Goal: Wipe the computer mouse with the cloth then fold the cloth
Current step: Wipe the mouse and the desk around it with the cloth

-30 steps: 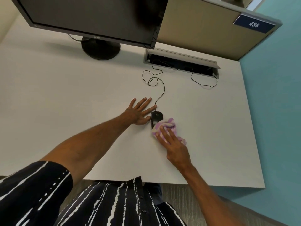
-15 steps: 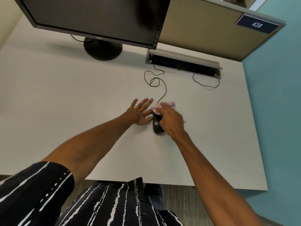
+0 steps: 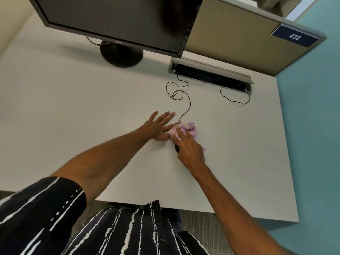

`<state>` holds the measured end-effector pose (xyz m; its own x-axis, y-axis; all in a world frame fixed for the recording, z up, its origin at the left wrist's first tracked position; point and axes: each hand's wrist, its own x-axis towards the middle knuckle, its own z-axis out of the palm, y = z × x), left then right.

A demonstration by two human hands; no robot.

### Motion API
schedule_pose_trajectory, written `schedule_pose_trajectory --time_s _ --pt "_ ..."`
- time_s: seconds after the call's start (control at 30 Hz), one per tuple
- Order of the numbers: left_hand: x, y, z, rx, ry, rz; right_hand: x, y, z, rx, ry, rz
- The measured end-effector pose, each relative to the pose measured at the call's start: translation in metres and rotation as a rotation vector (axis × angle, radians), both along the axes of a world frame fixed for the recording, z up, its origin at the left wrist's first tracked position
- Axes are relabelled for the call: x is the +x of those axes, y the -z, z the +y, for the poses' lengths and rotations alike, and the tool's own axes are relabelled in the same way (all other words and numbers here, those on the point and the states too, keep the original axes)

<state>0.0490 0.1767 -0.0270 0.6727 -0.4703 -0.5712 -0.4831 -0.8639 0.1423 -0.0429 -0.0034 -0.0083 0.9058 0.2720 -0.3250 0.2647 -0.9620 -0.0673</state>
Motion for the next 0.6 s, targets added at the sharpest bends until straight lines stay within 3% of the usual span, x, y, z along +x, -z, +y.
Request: schedule_pose_trajectory --time_s 0.13,0.33,0.5,0.6 --pt "-0.002 0.000 0.002 -0.014 0.011 -0.001 -0.028 0.005 -0.005 0.078 0.004 -0.055" --pt "-0.004 0.001 0.001 -0.041 -0.012 -0.009 -0.072 0.007 -0.040 0.266 -0.134 -0.293" --pt "-0.006 0.003 0.002 -0.049 -0.020 -0.019 -0.051 -0.013 -0.054 0.341 0.059 -0.435" --pt "-0.006 0.002 0.000 -0.030 -0.015 -0.012 -0.008 -0.022 -0.042 0.299 0.162 -0.378"
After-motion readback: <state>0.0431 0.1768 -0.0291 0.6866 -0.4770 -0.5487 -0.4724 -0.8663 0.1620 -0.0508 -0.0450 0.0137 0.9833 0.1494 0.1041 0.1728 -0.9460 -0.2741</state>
